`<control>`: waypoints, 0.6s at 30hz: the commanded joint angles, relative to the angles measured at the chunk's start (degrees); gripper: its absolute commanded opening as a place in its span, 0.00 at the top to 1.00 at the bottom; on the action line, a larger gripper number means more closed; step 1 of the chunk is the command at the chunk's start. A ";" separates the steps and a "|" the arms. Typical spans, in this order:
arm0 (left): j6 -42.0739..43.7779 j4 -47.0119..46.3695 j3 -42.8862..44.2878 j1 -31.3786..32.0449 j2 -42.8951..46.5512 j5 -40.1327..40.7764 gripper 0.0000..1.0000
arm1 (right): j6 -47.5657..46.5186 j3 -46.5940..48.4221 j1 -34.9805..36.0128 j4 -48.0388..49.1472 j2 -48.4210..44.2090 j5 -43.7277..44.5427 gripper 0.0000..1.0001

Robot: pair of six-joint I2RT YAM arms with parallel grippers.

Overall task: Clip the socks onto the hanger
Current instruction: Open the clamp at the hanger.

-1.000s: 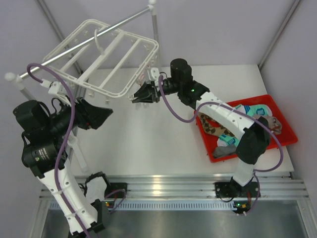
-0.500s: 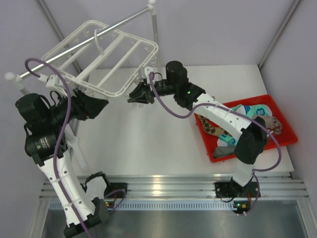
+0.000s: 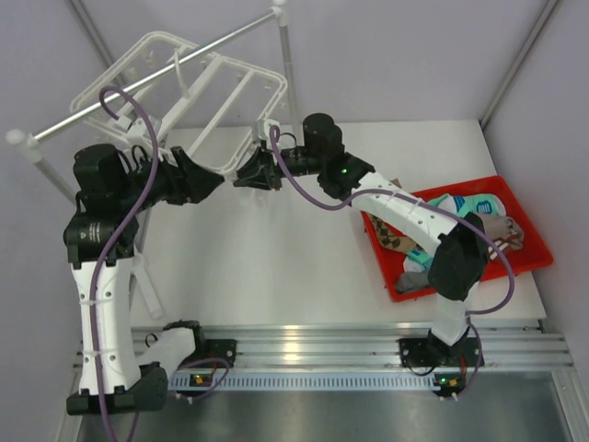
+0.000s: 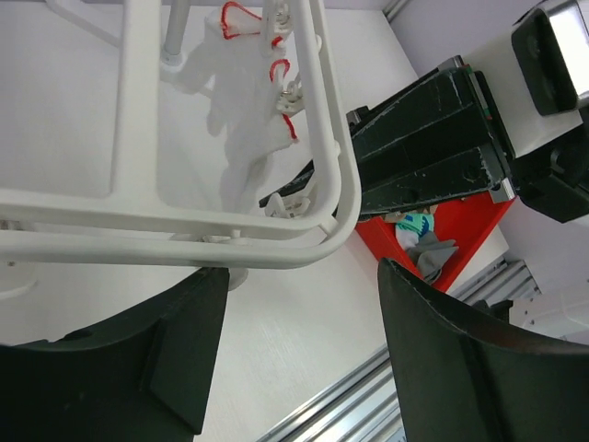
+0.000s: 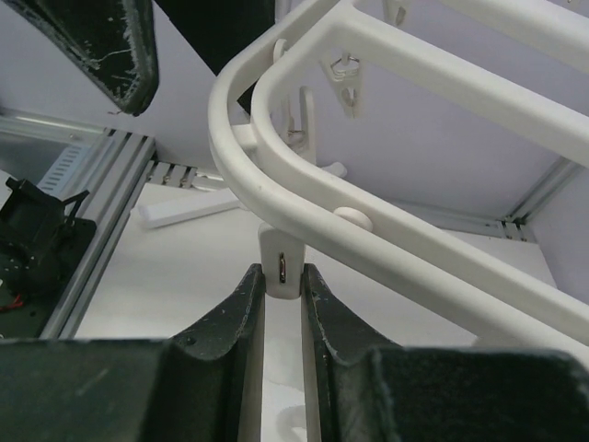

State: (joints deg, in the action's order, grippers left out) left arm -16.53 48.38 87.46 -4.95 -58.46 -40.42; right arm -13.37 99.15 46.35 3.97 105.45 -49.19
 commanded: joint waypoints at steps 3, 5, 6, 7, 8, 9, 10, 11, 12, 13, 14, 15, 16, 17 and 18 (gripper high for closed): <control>3.08 -2.59 -2.11 2.14 4.13 1.06 0.32 | 1.06 2.19 0.41 3.24 -0.51 -1.87 1.00; 3.96 -2.42 -2.56 2.23 5.80 1.31 0.32 | -0.52 0.96 0.41 3.41 -1.38 -1.96 1.00; 4.31 -1.80 -2.30 2.23 6.16 1.92 0.32 | -1.22 0.78 0.41 3.15 -1.82 -2.14 1.00; 4.49 -1.28 -2.03 2.23 6.34 2.02 0.32 | -2.62 0.60 0.50 2.72 -2.00 -2.31 1.00; 4.58 -0.75 -1.86 2.23 6.42 2.36 0.32 | -2.80 0.60 0.50 2.71 -2.09 -1.62 1.00; 4.23 -0.48 -1.94 2.31 6.69 3.06 0.33 | -3.07 0.51 0.67 2.80 -2.26 -1.26 1.00; 3.97 -0.65 -2.20 2.23 6.86 2.90 0.32 | -3.42 0.43 0.76 2.80 -2.35 -0.91 1.00; 3.01 -0.92 -2.38 2.23 7.30 3.07 0.32 | -3.77 0.34 1.11 3.06 -2.61 0.14 1.00; 2.39 -1.62 -2.82 2.31 7.22 2.29 0.32 | -4.64 -0.01 1.20 3.50 -3.23 0.15 1.00; 2.04 -1.62 -2.73 2.23 7.22 1.93 0.32 | -5.09 -1.14 1.64 4.20 -3.58 0.49 1.00; 1.16 -1.80 -2.65 2.23 7.04 1.49 0.32 | -5.53 -1.68 1.81 5.25 -4.11 1.11 1.00; 0.63 -2.41 -2.56 2.31 7.13 0.79 0.33 | -7.18 -2.03 2.08 5.17 -4.72 1.63 1.00; 0.28 -2.94 -2.38 2.23 7.04 0.35 0.32 | -7.72 -2.47 2.25 5.09 -4.99 1.99 1.00; -0.86 -3.46 -2.38 2.23 7.04 0.26 0.32 | -8.25 -2.56 2.60 4.82 -5.25 3.12 1.00; -1.13 -3.56 -1.95 2.23 6.78 0.17 0.32 | -8.95 -2.56 2.78 4.82 -5.51 3.31 1.00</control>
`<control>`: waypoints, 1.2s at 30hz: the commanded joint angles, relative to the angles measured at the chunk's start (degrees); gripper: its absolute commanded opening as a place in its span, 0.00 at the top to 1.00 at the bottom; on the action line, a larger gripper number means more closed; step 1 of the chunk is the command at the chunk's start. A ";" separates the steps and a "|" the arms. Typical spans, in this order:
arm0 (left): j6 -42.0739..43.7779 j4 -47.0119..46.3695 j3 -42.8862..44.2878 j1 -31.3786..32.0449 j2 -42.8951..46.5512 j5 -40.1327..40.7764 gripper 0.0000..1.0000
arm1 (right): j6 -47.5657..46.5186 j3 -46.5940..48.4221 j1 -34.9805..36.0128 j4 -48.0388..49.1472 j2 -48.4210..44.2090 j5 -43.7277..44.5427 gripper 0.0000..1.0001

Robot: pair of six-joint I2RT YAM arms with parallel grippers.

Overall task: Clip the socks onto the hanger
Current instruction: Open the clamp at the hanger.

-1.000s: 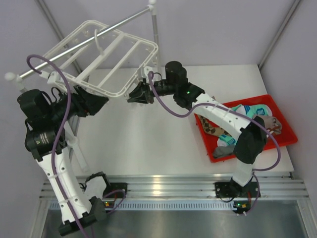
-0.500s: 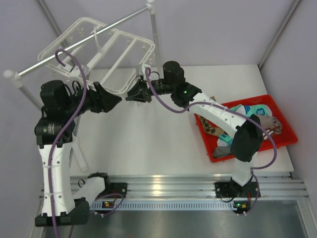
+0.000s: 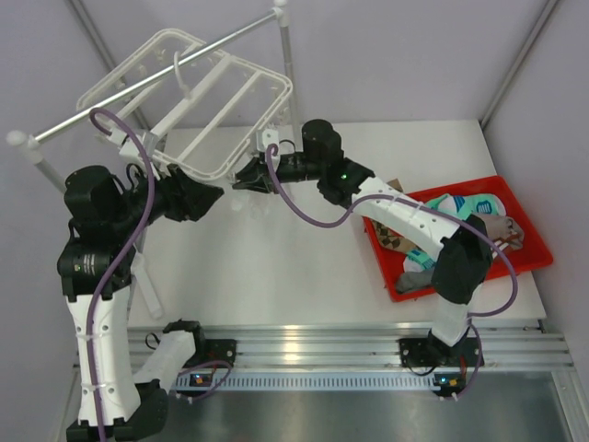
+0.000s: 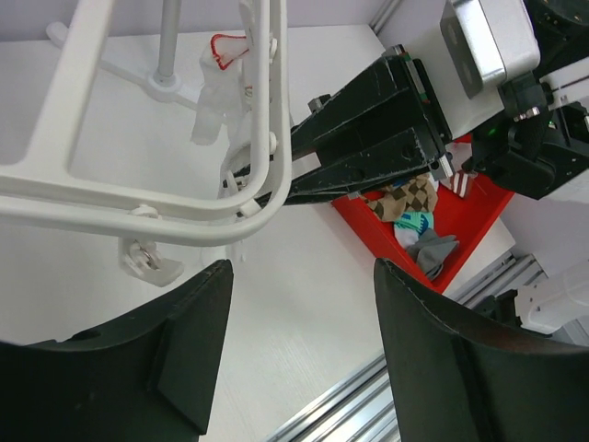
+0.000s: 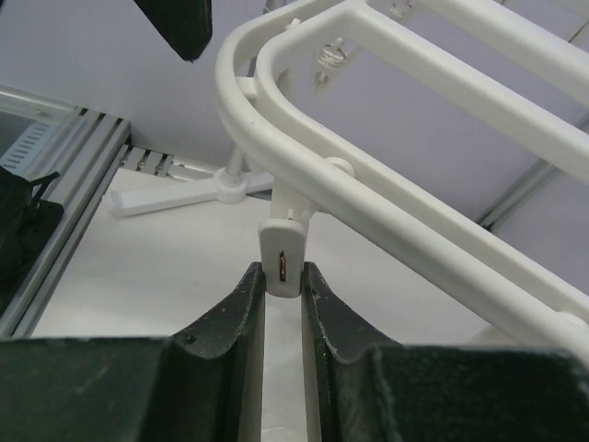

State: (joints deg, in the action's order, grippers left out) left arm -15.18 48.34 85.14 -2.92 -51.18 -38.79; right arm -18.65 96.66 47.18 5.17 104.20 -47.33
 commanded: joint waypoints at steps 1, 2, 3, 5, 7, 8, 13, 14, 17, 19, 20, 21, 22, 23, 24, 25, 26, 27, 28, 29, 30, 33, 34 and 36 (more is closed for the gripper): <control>-2.66 -3.60 0.55 0.19 -0.85 -1.29 0.32 | -4.02 -0.16 1.95 3.62 -4.45 1.63 1.00; -2.92 -3.60 0.46 0.28 -1.11 -0.42 0.32 | -4.11 -0.25 2.21 3.53 -4.62 2.15 1.00; -3.10 -3.69 0.03 0.37 -1.29 -0.33 0.32 | -4.20 -0.25 2.39 3.62 -4.80 2.16 1.00; -3.54 -4.39 -0.94 1.24 -1.29 1.85 0.32 | -4.28 -0.16 2.65 3.36 -5.24 2.24 1.00; -3.37 -4.92 -2.00 1.95 -1.47 3.27 0.32 | -4.63 0.54 3.09 2.31 -5.33 2.86 1.00; -3.19 -5.35 -2.00 2.30 -1.47 3.97 0.32 | -4.72 0.89 3.27 1.87 -5.33 3.21 1.00; -5.55 -8.43 -1.56 2.74 -1.99 7.58 0.33 | -6.48 2.30 4.23 -0.76 -4.80 3.91 1.00; -6.17 -9.30 -1.99 2.74 -1.91 7.41 0.33 | -6.66 2.56 4.32 -1.21 -4.71 4.00 1.00; -7.67 -12.21 -3.31 2.74 -1.65 6.79 0.34 | -7.71 3.97 5.12 -3.05 -4.10 5.14 1.00; -7.76 -12.48 -3.67 4.59 -1.82 7.23 0.34 | -8.24 4.93 5.56 -3.76 -3.83 5.84 1.00; -7.67 -12.56 -3.84 4.67 -1.82 7.23 0.34 | -8.33 5.29 5.90 -4.37 -3.74 6.54 1.00; -7.50 -12.65 -3.93 4.85 -1.82 7.41 0.34 | -8.41 5.46 5.99 -4.64 -3.57 6.81 1.00; -7.32 -12.65 -4.02 5.03 -1.99 7.58 0.34 | -8.42 6.08 6.26 -4.99 -3.39 7.51 1.00; -7.23 -12.65 -4.02 5.11 -1.91 7.76 0.34 | -8.50 6.34 6.35 -4.99 -3.48 7.95 1.00; -7.15 -12.91 -4.02 5.29 -1.99 7.67 0.34 | -8.94 6.87 6.35 -6.47 -3.22 8.04 1.00; -6.97 -12.92 -3.85 5.38 -2.34 8.45 0.34 | -9.20 7.13 6.61 -6.92 -3.13 8.65 1.00; -6.88 -13.00 -3.67 5.38 -2.35 8.81 0.34 | -9.21 7.22 6.70 -6.93 -3.13 8.83 1.00; -6.71 -12.92 -3.50 5.55 -2.61 9.16 0.34 | -9.55 7.40 6.70 -7.54 -3.04 9.18 1.00; -6.53 -13.00 -3.41 5.64 -2.79 9.60 0.35 | -9.82 7.84 6.96 -8.06 -2.95 9.97 1.00; -6.36 -12.92 -3.14 5.82 -2.87 10.48 0.36 | -10.00 8.10 7.05 -8.77 -2.87 10.24 1.00; -6.09 -13.00 -3.05 6.08 -2.96 11.01 0.37 | -10.00 8.54 7.14 -9.64 -2.78 10.33 1.00; -5.39 -12.92 -2.97 6.87 -3.31 12.50 0.38 | -10.61 9.07 7.58 -10.88 -2.69 11.47 1.00; -5.04 -13.00 -2.97 6.96 -3.66 12.77 0.39 | -10.79 9.51 7.93 -12.36 -2.52 12.08 1.00; -4.60 -13.00 -2.88 7.66 -3.84 13.73 0.39 | -11.31 10.65 8.10 -13.78 -2.08 12.70 1.00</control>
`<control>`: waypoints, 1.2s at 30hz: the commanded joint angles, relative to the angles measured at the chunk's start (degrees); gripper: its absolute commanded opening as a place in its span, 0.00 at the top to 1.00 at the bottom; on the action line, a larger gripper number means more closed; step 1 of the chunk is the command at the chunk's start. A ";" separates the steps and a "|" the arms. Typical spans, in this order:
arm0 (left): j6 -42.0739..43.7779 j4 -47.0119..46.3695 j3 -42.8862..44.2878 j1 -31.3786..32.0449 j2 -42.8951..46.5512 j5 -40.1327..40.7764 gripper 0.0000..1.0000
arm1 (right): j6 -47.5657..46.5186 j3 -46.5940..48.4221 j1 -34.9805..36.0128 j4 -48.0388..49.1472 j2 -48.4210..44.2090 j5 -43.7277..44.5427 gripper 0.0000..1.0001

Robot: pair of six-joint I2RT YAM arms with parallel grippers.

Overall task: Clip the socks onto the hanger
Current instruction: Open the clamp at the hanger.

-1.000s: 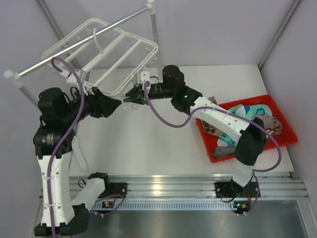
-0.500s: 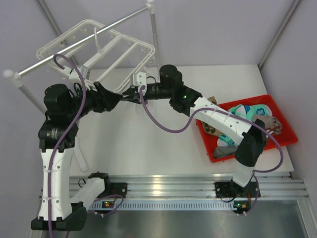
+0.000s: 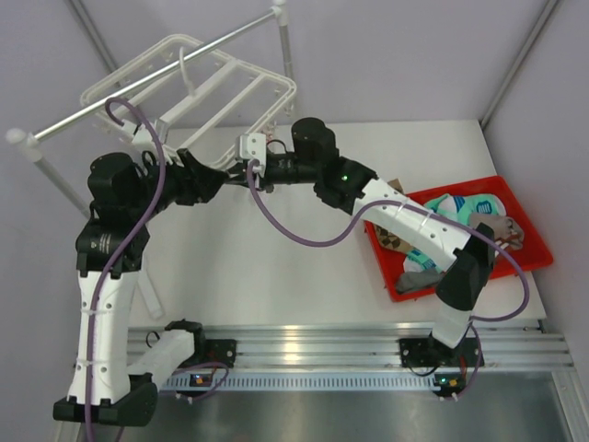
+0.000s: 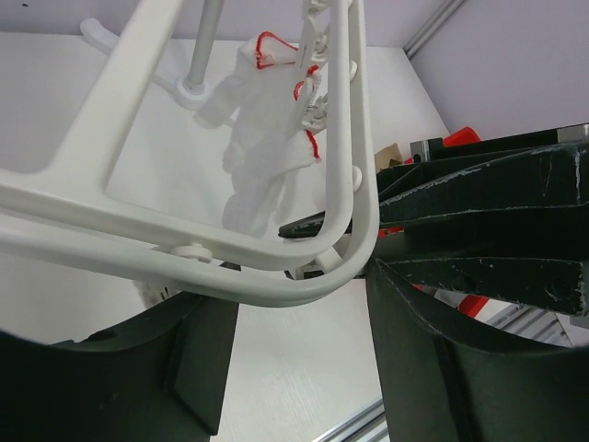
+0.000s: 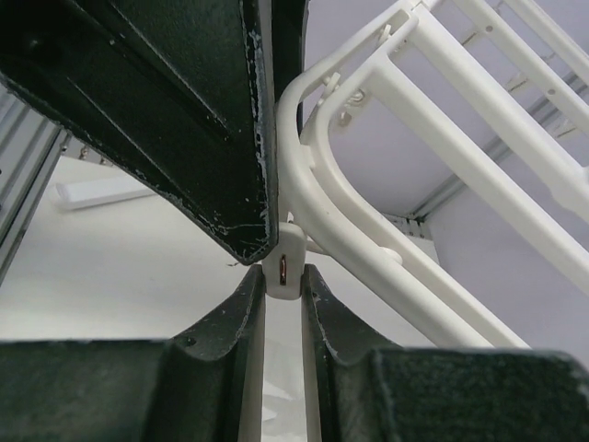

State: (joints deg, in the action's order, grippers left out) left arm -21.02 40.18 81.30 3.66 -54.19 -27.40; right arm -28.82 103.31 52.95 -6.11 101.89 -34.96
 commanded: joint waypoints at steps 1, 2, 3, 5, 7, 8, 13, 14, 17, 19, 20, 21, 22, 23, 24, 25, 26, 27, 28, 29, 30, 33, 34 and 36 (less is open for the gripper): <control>1.50 -4.76 1.14 1.35 -1.26 2.52 0.39 | -1.50 4.44 2.51 -4.07 0.50 0.94 1.00; 1.59 -4.85 1.32 1.52 -1.35 2.70 0.39 | -1.85 4.88 2.51 -4.70 0.85 1.29 1.00; 1.68 -4.94 1.32 1.87 -1.53 2.96 0.39 | -2.12 5.50 2.60 -5.48 1.03 1.65 1.00; 1.86 -5.12 1.41 2.40 -1.97 3.40 0.39 | -2.56 6.11 2.77 -7.33 1.30 2.70 1.00; 1.59 -5.20 1.49 2.84 -2.49 3.84 0.39 | -2.82 6.29 2.86 -7.78 1.56 3.05 1.00; 1.50 -5.38 1.41 2.93 -2.58 3.84 0.39 | -2.74 6.29 2.78 -8.13 1.56 3.14 1.00; 0.54 -7.57 0.97 4.34 -2.85 5.51 0.41 | -2.73 6.29 2.95 -9.09 1.39 3.06 1.00; 0.36 -7.66 1.06 4.51 -3.11 5.77 0.42 | -2.73 6.21 3.04 -9.27 1.30 3.06 1.00; -0.52 -7.66 1.14 4.51 -3.37 7.27 0.48 | -3.00 5.68 3.12 -9.18 0.95 2.79 1.00; -0.87 -7.84 1.06 4.51 -3.55 7.36 0.49 | -3.00 5.41 3.04 -8.92 0.86 2.62 1.00; -0.96 -7.84 0.97 4.51 -3.64 7.53 0.51 | -3.00 5.24 3.04 -8.92 0.68 2.53 1.00; -0.96 -7.93 0.97 4.51 -3.81 7.97 0.56 | -2.91 4.98 3.04 -8.83 0.60 2.44 1.00; -0.96 -7.84 0.97 4.51 -3.81 8.23 0.58 | -2.91 4.80 3.04 -8.66 0.51 2.27 1.00; -0.96 -7.84 0.97 4.51 -3.73 8.41 0.60 | -2.91 4.71 3.04 -8.66 0.25 2.35 1.00; -0.87 -7.67 0.97 4.51 -3.81 8.41 0.67 | -2.91 4.28 3.04 -8.66 0.07 2.18 1.00; -1.04 -7.58 1.14 4.51 -3.90 8.50 0.71 | -2.91 4.01 2.95 -8.66 -0.11 2.26 0.99; -1.05 -7.49 1.14 4.51 -4.08 8.41 0.76 | -2.91 3.75 2.86 -8.66 -0.54 2.18 0.98; -1.05 -7.23 1.14 4.51 -4.08 8.67 0.83 | -2.91 3.13 2.78 -8.66 -0.72 2.35 0.94; -1.13 -7.14 1.23 4.51 -4.25 8.76 0.88 | -2.82 2.78 2.43 -8.66 -0.90 2.27 0.91; -1.22 -6.96 1.32 4.60 -4.34 8.68 0.91 | -2.39 2.43 2.16 -8.48 -1.42 2.44 0.87; -1.31 -6.96 1.32 4.51 -4.43 8.68 0.95 | -2.03 1.73 1.98 -8.39 -1.60 2.44 0.77; -1.75 -6.87 1.14 4.51 -4.60 8.24 1.00 | -1.50 -0.37 1.02 -8.48 -3.09 2.44 0.58; -1.92 -6.79 1.23 4.51 -4.60 7.98 1.00 | -1.33 -1.08 0.41 -8.39 -3.53 2.79 0.54; -2.10 -6.87 1.15 4.51 -4.52 7.36 1.00 | -0.36 -3.45 -0.47 -8.22 -5.29 2.53 0.47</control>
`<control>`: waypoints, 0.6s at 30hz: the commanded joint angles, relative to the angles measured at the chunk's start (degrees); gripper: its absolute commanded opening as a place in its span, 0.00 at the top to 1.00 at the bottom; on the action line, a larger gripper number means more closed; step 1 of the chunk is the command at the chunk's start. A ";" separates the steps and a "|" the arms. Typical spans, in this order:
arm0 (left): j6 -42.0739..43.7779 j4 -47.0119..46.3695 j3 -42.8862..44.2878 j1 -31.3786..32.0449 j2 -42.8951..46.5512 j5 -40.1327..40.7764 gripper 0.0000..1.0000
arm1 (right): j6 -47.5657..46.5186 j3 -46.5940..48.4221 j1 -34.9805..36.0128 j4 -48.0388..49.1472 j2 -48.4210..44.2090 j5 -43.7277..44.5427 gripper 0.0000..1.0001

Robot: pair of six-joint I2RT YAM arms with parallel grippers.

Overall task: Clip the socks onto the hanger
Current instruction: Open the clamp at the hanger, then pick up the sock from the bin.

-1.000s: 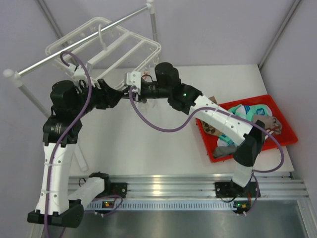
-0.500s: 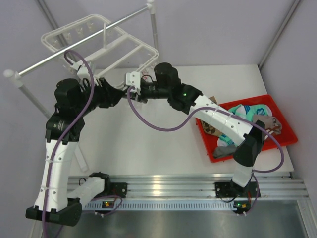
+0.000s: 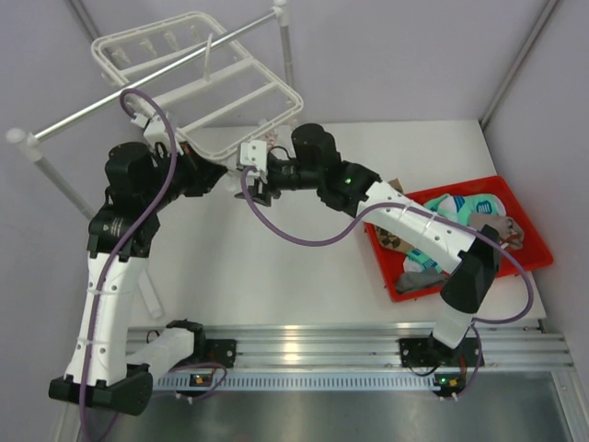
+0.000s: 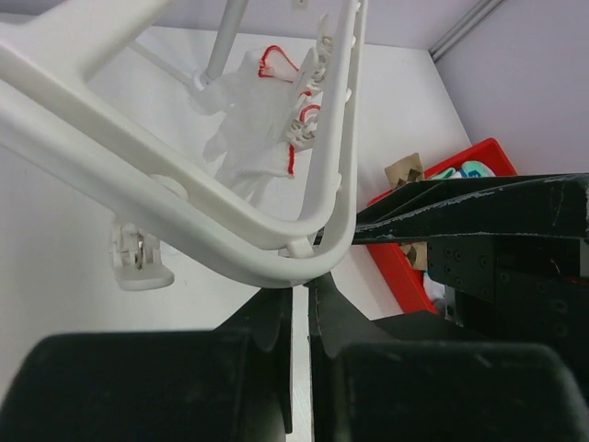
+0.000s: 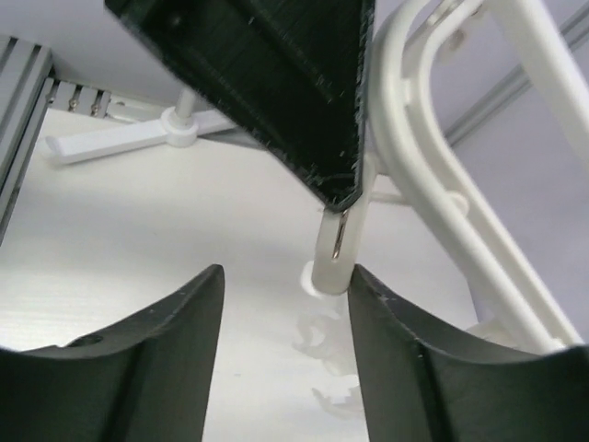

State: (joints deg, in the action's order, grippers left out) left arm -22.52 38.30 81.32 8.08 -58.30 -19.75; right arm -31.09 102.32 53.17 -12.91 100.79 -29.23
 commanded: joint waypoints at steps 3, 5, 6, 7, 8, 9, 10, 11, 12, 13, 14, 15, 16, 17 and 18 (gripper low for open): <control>-0.50 -4.99 1.04 0.10 -0.32 -0.82 1.00 | 3.31 -6.24 -2.89 -1.42 -7.09 -2.94 0.33; -0.59 -4.99 1.03 0.10 -0.32 -1.34 1.00 | 4.80 -8.18 -5.08 -1.59 -9.55 -2.93 0.28; -0.68 -4.99 0.95 0.10 -0.15 -1.78 1.00 | 5.60 -10.37 -6.05 -1.60 -10.43 -2.93 0.20; -0.59 -5.08 0.86 0.10 0.03 -2.05 1.00 | 6.39 -11.61 -8.32 -1.42 -11.49 -3.63 0.15; -0.59 -5.17 0.68 0.10 0.12 -2.31 1.00 | 8.31 -12.75 -9.56 -1.59 -13.41 -3.72 0.11; -0.59 -5.26 0.68 0.10 0.38 -2.83 1.00 | 9.28 -14.76 -10.88 -1.94 -14.21 -3.73 0.08; -0.42 -5.26 0.42 0.10 0.47 -3.01 1.00 | 9.90 -15.57 -13.50 -2.82 -15.09 -4.51 0.08; -0.42 -5.17 0.33 0.10 0.56 -3.19 1.00 | 10.08 -16.36 -14.92 -5.52 -16.49 -4.78 0.08; -0.33 -5.26 0.24 0.10 0.91 -3.37 1.00 | 10.09 -18.11 -16.33 -6.86 -17.46 -4.69 0.07; -0.15 -5.34 0.07 0.10 1.00 -3.72 1.00 | 10.00 -19.08 -19.47 -8.70 -18.17 -5.04 0.07; -0.07 -5.26 -0.02 0.10 1.09 -3.72 1.00 | 8.78 -20.83 -21.16 -12.46 -19.92 -5.65 0.07; 0.11 -5.26 -0.11 0.10 1.17 -3.89 1.00 | 7.03 -21.63 -24.57 -15.54 -20.63 -6.35 0.04; 0.20 -5.26 -0.19 0.10 1.17 -4.24 1.00 | 4.92 -22.25 -26.43 -18.53 -21.42 -7.84 0.04; 0.37 -5.26 -0.20 0.10 1.26 -4.33 1.00 | 0.90 -23.21 -28.54 -25.00 -22.39 -8.73 0.04; 0.46 -5.43 -0.20 0.10 1.52 -4.42 1.00 | -1.14 -23.74 -30.73 -28.02 -22.74 -9.87 0.05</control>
State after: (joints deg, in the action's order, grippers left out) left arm -22.74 35.94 81.30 8.14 -57.80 -22.22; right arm -26.06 79.96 26.87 -27.66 81.43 -34.65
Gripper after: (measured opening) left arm 0.053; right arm 0.958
